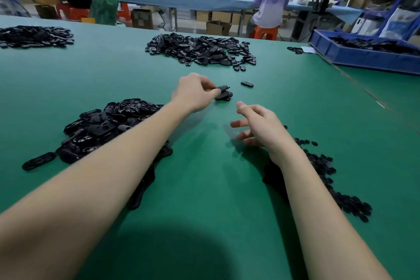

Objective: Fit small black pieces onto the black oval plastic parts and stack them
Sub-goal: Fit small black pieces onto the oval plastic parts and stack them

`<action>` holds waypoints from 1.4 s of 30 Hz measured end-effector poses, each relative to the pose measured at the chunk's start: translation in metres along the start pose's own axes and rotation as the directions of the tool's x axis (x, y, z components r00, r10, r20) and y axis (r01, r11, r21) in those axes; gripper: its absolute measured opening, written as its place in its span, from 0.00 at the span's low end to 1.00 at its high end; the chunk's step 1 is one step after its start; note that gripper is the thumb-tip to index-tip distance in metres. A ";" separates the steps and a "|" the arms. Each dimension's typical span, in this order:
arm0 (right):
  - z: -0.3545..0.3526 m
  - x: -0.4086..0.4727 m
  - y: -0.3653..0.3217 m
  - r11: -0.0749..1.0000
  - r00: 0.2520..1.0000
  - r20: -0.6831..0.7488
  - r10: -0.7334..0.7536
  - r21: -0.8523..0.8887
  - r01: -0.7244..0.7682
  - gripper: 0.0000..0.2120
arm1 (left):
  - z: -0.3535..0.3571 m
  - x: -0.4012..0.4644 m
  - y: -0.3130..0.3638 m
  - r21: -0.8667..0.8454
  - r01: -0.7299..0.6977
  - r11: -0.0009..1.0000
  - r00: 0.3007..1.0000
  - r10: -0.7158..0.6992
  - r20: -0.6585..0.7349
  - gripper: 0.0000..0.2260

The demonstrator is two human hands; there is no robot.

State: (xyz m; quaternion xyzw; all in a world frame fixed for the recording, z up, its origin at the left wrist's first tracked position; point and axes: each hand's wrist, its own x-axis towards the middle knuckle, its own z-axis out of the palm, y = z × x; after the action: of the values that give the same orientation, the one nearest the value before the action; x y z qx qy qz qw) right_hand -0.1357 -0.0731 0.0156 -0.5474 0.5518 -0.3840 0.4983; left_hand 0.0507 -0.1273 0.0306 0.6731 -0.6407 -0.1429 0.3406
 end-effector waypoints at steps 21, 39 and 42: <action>0.001 0.000 -0.005 0.997 0.991 0.134 0.002 -0.078 0.008 0.17 | -0.022 -0.030 -0.005 -0.258 0.018 0.966 0.975 0.041 0.220 0.16; 0.082 -0.025 -0.004 0.635 0.829 0.448 -0.335 -0.542 0.550 0.09 | -0.053 -0.065 -0.025 -0.161 0.002 0.987 0.886 0.073 0.458 0.20; 0.086 -0.026 0.001 0.630 0.806 0.471 -0.359 -0.515 0.582 0.08 | -0.052 -0.064 -0.025 -0.148 0.019 0.989 0.880 0.054 0.471 0.18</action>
State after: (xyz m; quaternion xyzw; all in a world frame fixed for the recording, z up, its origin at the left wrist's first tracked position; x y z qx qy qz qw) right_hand -0.0545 -0.0370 0.0001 -0.8642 0.3931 -0.1957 0.2455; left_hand 0.0937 -0.0533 0.0366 0.5848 -0.6981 -0.3472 0.2239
